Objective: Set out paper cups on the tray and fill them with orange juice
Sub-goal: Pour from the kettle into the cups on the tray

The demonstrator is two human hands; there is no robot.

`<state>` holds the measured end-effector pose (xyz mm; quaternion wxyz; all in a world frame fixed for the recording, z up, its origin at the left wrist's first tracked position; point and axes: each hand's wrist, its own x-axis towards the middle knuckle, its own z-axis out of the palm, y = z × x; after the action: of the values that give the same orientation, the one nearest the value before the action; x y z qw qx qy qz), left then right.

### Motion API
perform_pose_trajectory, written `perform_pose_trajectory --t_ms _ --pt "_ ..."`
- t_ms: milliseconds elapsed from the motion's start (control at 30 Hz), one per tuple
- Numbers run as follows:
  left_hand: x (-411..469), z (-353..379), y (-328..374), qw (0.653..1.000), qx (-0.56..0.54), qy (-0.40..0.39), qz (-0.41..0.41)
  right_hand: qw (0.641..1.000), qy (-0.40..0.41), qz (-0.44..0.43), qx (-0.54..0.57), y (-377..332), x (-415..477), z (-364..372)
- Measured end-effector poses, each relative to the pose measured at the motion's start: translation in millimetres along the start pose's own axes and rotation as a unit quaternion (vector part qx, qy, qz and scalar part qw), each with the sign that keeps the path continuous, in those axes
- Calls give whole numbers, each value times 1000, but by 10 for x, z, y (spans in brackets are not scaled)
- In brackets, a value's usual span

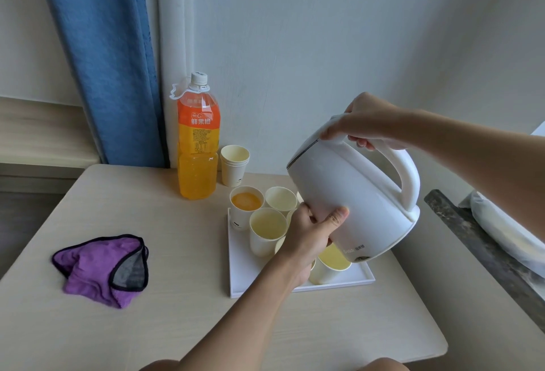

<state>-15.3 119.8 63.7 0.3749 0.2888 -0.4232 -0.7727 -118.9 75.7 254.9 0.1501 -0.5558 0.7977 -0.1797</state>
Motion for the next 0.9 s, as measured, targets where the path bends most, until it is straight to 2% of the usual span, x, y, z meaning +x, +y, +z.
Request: perform_pose_trajectory --t_ms 900 --pt "64 91 -81 999 -21 -32 -1 999 -19 15 -30 -24 74 -23"
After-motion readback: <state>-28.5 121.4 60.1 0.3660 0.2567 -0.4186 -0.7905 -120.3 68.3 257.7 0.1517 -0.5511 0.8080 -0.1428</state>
